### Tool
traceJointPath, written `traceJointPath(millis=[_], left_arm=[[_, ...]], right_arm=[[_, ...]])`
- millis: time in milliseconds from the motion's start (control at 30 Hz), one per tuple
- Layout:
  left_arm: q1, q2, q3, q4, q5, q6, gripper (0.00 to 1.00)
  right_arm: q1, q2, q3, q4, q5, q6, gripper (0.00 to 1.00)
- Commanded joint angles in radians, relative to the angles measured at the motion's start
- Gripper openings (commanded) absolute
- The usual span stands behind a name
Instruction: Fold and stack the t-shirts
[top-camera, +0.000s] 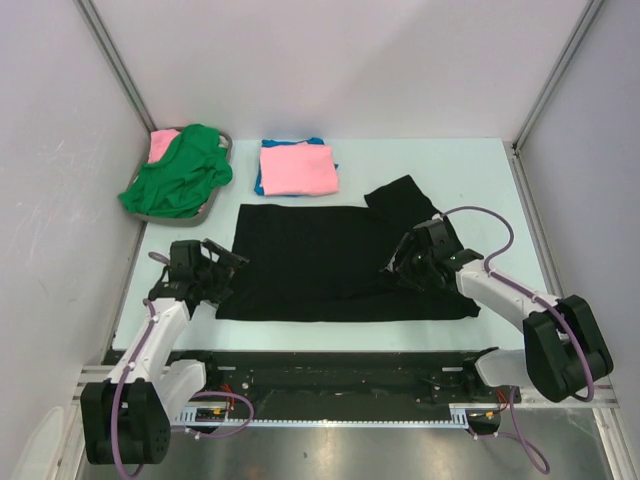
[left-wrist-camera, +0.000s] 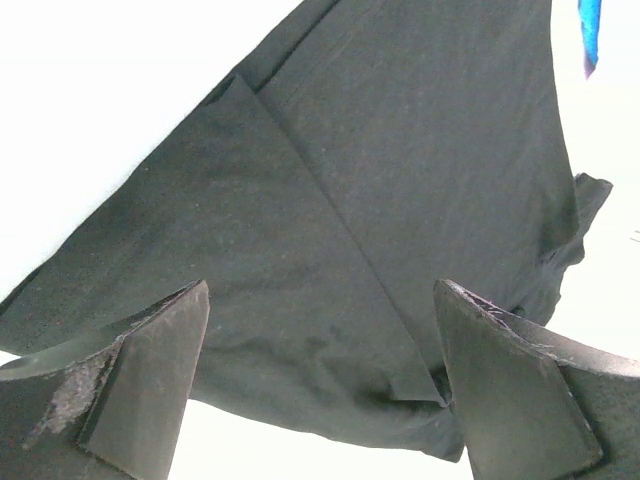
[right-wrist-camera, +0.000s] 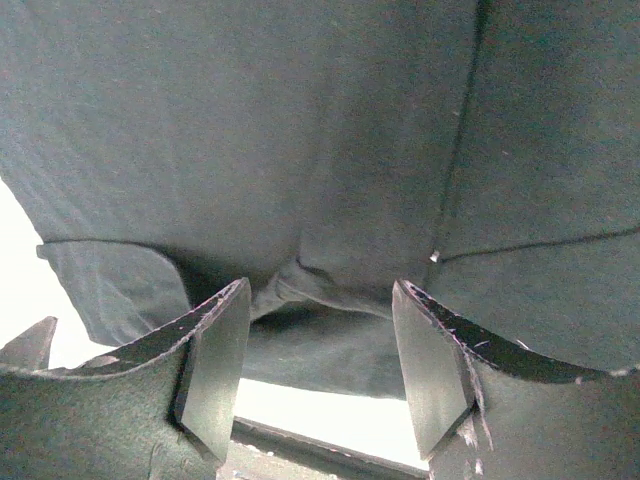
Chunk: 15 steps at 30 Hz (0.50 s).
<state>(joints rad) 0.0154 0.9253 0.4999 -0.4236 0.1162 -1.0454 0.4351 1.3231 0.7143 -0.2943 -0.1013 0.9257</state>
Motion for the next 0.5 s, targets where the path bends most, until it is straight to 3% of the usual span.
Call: traceJointPath(millis=[0, 300, 400, 467], left_arm=[[0.003, 0.012, -0.026, 0.060, 0.027, 0.015, 0.98], [0.003, 0.021, -0.046, 0.085, 0.036, 0.012, 0.98], [0.003, 0.023, -0.047, 0.085, 0.031, 0.012, 0.97], [0.003, 0.023, -0.049, 0.089, 0.028, 0.012, 0.98]], right_arm=[[0.005, -0.067, -0.045, -0.025, 0.031, 0.009, 0.63], [0.008, -0.075, -0.114, 0.012, 0.035, 0.036, 0.61], [0.007, -0.052, -0.119, 0.040, 0.031, 0.044, 0.58], [0.007, -0.041, -0.119, 0.059, 0.022, 0.050, 0.49]])
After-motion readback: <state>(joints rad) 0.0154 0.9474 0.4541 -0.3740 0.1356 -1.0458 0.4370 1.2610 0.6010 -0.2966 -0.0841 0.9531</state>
